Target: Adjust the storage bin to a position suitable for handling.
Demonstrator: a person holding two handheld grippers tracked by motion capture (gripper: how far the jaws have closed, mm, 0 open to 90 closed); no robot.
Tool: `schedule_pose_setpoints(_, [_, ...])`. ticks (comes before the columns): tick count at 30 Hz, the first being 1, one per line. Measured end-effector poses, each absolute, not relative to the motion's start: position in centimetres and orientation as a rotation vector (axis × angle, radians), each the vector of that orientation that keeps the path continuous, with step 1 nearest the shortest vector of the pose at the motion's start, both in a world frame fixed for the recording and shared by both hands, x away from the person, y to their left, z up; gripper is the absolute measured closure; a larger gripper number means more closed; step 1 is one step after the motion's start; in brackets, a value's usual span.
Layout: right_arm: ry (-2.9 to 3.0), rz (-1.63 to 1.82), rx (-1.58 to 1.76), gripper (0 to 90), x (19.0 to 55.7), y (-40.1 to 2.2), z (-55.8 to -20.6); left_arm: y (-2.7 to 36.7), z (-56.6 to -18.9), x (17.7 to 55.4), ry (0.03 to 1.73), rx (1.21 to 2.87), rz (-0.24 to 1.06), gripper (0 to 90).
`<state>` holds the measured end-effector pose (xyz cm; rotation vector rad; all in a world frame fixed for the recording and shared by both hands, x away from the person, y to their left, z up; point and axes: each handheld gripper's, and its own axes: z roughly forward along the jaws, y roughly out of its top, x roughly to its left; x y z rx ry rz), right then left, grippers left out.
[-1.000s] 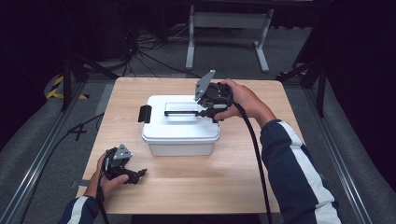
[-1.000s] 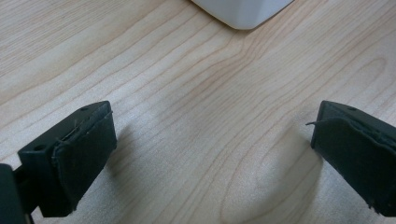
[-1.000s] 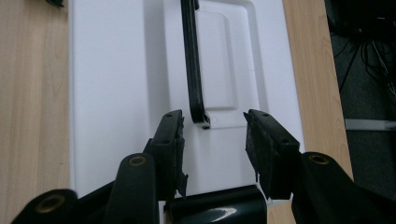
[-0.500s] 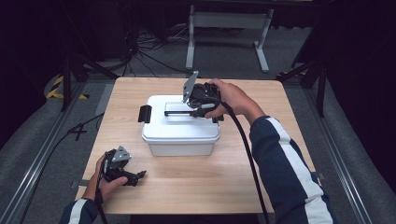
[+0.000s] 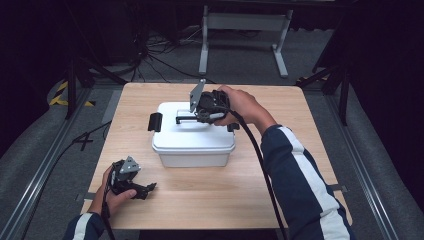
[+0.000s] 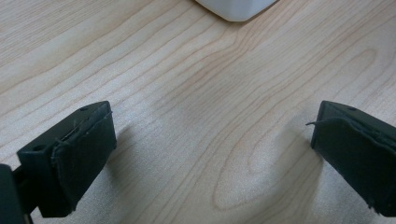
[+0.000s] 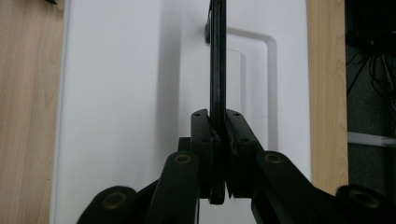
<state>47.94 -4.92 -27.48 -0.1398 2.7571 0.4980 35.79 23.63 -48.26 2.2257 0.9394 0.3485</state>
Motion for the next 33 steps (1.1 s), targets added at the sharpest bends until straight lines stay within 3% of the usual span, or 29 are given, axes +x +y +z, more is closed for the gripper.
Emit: schedule_pose_setpoints(33, [2.714,0.572,-0.162,84.8,47.70,-5.46,-26.69,23.63,-48.24,35.79,0.938,2.228,0.348,0.5])
